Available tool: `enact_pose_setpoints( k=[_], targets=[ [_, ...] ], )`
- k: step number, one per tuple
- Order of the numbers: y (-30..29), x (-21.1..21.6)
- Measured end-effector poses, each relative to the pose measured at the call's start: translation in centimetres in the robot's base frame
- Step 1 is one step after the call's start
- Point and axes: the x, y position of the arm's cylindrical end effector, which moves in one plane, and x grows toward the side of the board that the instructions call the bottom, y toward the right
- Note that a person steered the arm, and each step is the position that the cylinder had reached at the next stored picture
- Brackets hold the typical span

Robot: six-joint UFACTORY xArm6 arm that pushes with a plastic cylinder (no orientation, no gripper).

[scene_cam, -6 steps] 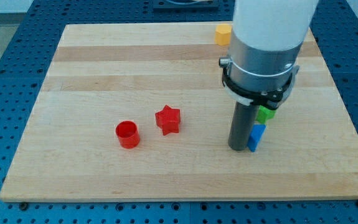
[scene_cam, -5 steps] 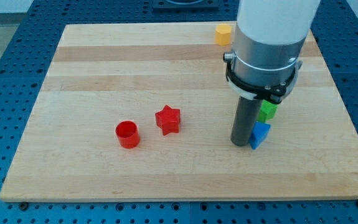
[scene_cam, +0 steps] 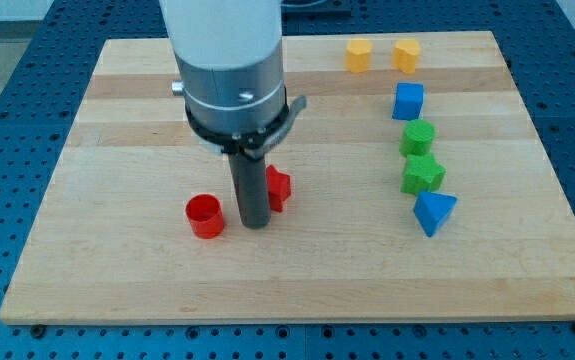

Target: Move the red star towards the top center of the board

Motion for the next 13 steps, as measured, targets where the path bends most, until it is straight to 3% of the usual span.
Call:
enact_pose_setpoints(
  k=[1,2,3,4,6,7,8,10,12,13],
  targets=[
    [0.0,-4.3],
    [2.1,-3.9],
    [2.3,-0.8],
    [4.9,-3.9],
    [4.2,-15.3],
    [3.5,-10.8],
    [-1.3,-11.4],
    [-10.2,-17.1],
    [-0.3,-17.8],
    [-2.0,-12.7]
  ],
)
